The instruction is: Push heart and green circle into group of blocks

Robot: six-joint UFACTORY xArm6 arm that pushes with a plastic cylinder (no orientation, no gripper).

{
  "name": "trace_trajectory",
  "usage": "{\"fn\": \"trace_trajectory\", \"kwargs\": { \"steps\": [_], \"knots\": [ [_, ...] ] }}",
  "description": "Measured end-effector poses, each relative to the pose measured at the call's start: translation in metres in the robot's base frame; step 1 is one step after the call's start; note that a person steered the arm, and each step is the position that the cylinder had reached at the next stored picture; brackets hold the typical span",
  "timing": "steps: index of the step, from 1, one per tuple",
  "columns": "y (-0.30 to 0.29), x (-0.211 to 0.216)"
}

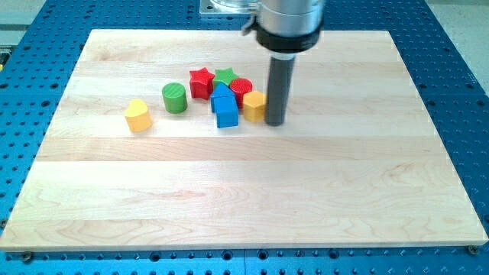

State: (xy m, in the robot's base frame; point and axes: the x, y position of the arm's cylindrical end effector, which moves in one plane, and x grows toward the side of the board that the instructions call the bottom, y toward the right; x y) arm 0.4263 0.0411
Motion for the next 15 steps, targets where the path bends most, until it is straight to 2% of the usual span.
{"fn": "trace_trajectory", "kwargs": {
  "steps": [1, 2, 3, 4, 5, 6, 7, 9, 10, 11, 12, 14, 15],
  "knots": [
    [0.053, 0.016],
    [0.022, 0.053],
    [-0.117, 0.100],
    [-0.217, 0.080],
    [-0.226, 0.028],
    [-0.261, 0.020],
    [-0.256, 0.012],
    [-0.138, 0.009],
    [-0.177, 0.012],
    [-0.194, -0.015],
    [-0.192, -0.040],
    [-0.148, -0.042],
    [-0.169, -0.039]
  ]
}}
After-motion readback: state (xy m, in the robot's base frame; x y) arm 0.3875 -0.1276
